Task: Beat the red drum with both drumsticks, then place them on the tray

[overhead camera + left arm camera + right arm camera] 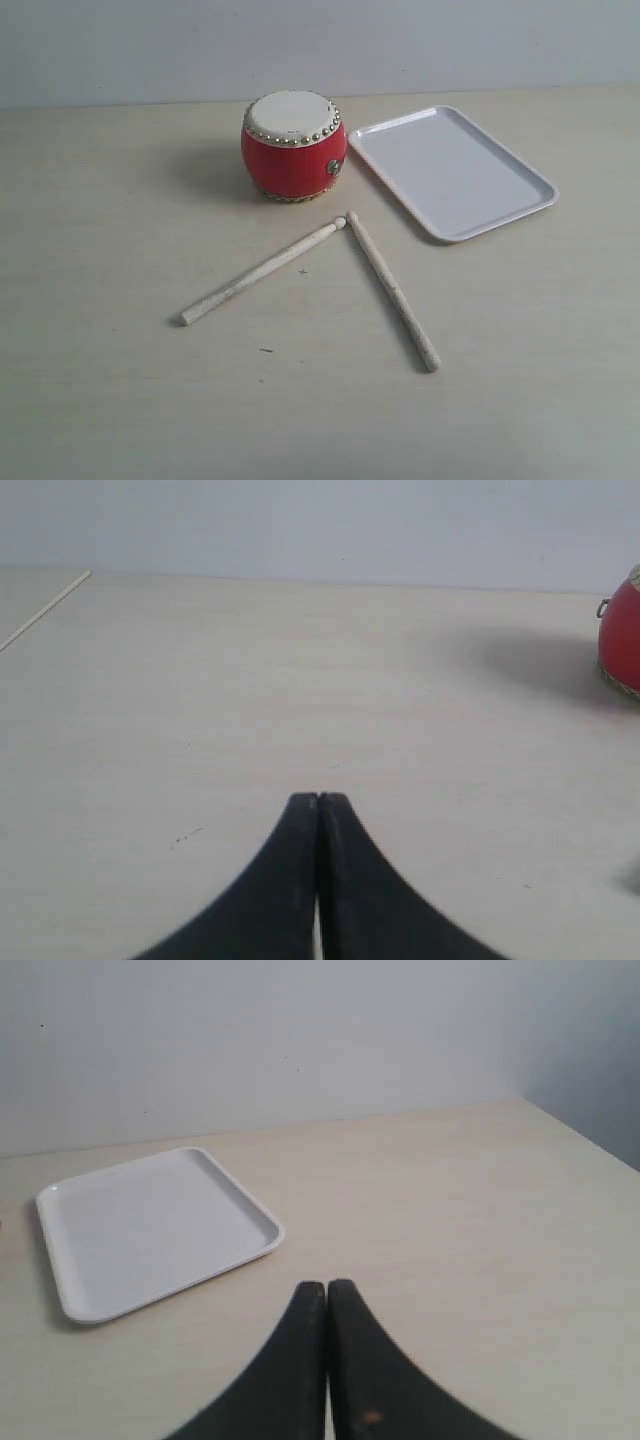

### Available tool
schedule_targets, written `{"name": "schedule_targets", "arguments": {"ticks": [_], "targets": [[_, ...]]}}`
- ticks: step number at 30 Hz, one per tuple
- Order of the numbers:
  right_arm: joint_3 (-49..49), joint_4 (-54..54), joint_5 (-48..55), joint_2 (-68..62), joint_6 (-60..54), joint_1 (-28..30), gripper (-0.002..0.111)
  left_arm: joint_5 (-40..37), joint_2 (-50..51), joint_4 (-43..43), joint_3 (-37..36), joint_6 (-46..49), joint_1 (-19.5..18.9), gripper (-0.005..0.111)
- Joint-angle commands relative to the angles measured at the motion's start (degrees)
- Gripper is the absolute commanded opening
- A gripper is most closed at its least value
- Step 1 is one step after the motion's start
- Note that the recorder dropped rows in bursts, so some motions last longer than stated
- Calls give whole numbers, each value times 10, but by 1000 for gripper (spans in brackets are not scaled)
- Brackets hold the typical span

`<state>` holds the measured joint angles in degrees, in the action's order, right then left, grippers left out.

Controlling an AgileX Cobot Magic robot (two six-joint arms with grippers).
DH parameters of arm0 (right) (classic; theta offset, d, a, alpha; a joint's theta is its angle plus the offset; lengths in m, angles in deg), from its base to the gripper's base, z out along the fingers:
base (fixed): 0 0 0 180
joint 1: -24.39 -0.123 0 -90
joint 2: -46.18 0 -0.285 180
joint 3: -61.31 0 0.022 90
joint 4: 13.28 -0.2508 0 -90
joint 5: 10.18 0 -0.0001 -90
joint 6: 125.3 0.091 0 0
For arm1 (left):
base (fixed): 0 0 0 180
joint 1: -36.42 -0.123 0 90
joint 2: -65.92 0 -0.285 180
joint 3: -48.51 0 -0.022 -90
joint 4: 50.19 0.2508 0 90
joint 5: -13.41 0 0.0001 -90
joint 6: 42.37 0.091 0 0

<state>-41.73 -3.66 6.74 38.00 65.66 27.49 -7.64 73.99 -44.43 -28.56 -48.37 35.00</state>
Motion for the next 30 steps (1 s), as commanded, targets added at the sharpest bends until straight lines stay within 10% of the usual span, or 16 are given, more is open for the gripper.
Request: {"name": "schedule_targets", "arguments": {"ticks": [1, 30], "targets": [[2, -4, -3, 4, -4, 12, 0, 4, -3, 0, -1, -3, 4, 0], [2, -4, -3, 4, -4, 14, 0, 4, -3, 0, -1, -3, 4, 0]]}}
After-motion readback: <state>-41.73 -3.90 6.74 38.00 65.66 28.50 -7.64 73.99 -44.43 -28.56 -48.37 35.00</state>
